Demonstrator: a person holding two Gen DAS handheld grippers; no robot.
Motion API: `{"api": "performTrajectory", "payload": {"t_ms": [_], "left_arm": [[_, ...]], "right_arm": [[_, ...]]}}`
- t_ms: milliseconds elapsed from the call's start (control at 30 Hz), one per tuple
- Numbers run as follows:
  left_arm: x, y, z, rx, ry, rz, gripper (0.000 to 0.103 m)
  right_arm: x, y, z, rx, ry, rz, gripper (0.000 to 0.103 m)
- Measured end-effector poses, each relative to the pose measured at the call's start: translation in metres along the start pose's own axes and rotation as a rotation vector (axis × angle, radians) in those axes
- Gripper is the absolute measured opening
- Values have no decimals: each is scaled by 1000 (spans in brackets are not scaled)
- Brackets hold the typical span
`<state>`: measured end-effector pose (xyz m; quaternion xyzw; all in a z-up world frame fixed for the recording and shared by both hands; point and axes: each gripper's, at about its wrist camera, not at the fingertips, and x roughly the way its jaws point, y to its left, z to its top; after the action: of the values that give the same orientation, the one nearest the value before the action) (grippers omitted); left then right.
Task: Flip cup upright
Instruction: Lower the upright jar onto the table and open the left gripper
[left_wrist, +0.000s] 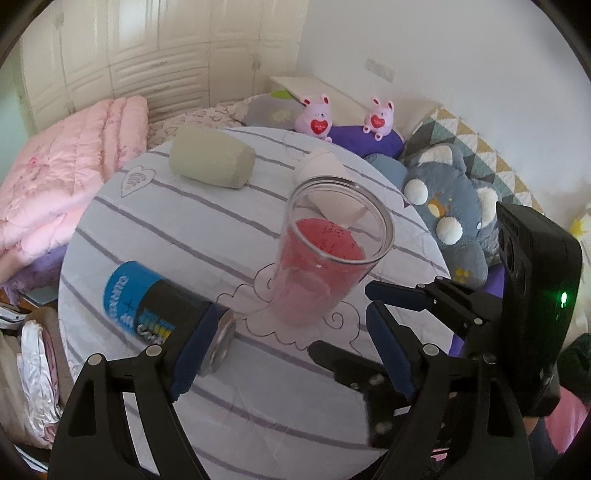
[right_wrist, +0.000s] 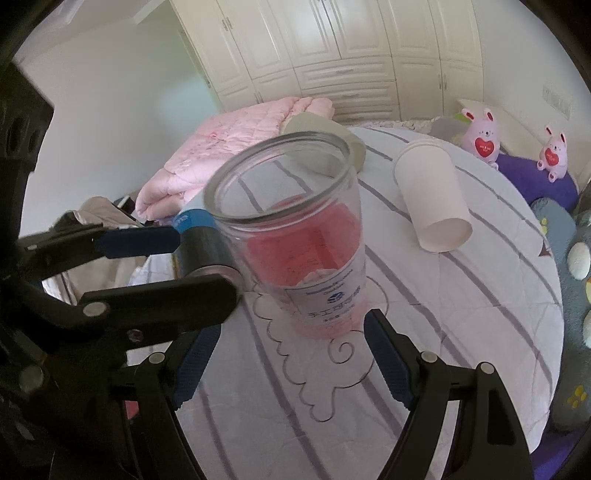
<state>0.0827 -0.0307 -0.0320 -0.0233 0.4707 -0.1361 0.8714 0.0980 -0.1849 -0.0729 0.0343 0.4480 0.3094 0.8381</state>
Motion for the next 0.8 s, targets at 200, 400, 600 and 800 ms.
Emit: {"api": "performTrajectory", "payload": {"t_ms": [200, 400, 600, 800], "left_arm": [[-17, 12, -11, -11, -27, 18, 88], [-36, 15, -21, -16, -68, 16, 92], [-58, 21, -32, -7, -111, 52, 94], [-80, 25, -39, 3, -195, 196, 98]], "right_arm": [[-14, 9, 4, 23, -6, 14, 81], [-31, 20, 2, 3, 5, -5, 81], [-50, 32, -2, -14, 21, -71, 81], [-87, 32, 3, 54, -27, -201, 81]]}}
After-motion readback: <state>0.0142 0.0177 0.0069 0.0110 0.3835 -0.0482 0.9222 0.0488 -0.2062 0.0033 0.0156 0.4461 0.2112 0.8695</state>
